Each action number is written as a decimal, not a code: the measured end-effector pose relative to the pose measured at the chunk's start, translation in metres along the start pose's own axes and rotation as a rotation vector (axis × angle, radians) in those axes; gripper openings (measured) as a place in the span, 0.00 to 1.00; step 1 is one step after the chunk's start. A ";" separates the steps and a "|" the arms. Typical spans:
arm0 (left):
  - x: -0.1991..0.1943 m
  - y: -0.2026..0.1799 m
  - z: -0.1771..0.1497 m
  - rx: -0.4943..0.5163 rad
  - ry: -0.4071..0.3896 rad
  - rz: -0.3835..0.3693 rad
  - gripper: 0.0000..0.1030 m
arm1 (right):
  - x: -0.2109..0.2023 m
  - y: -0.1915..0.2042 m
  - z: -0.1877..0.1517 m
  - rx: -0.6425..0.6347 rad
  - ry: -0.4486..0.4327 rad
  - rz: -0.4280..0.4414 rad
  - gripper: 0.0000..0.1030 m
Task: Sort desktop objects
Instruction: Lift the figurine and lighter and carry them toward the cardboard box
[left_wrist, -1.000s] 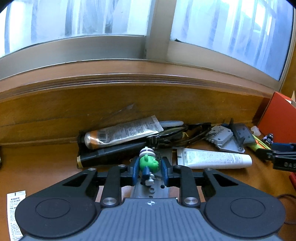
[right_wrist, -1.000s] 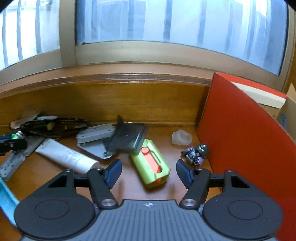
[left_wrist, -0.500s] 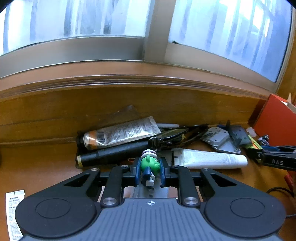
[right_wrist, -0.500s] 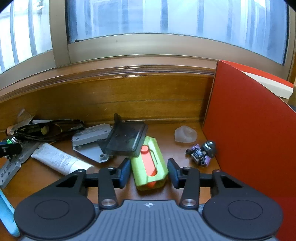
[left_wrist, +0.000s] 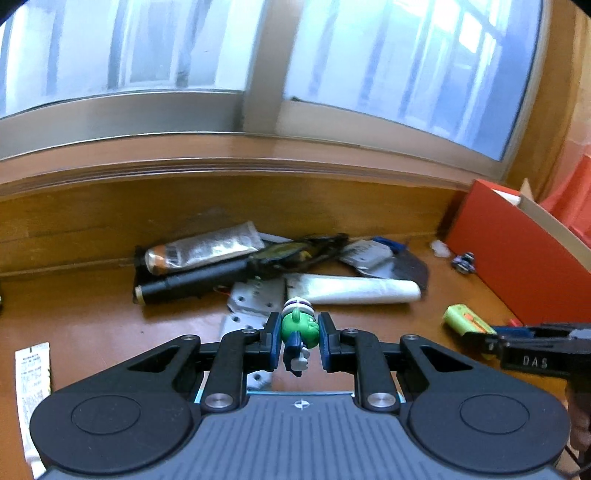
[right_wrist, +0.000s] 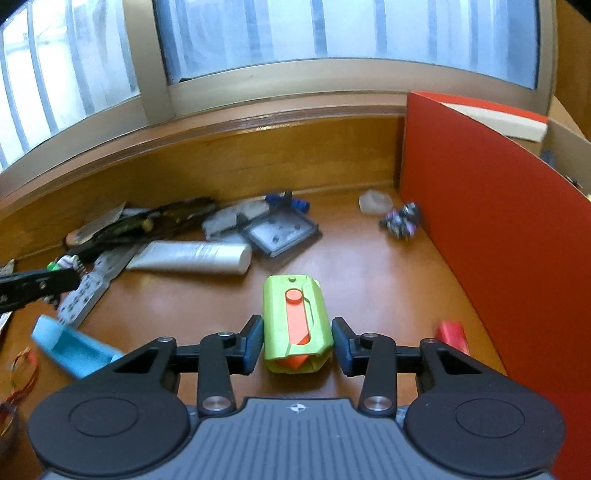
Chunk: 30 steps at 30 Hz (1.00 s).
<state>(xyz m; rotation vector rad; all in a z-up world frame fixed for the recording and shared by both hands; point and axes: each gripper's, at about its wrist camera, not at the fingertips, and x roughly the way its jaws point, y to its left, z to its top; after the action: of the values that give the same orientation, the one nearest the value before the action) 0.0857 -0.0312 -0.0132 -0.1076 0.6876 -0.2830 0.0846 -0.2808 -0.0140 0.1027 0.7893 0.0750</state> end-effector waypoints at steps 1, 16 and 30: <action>-0.003 -0.002 -0.002 0.005 0.000 -0.008 0.21 | -0.006 0.001 -0.005 0.000 0.004 -0.002 0.42; -0.037 -0.021 -0.025 0.065 -0.002 -0.066 0.21 | -0.038 0.005 -0.043 0.024 -0.002 -0.079 0.44; -0.074 0.003 -0.044 0.021 -0.033 -0.010 0.21 | -0.034 0.026 -0.048 -0.024 -0.052 -0.118 0.40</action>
<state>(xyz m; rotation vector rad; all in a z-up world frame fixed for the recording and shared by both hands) 0.0037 -0.0073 -0.0027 -0.0954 0.6518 -0.2972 0.0257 -0.2559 -0.0204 0.0354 0.7409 -0.0303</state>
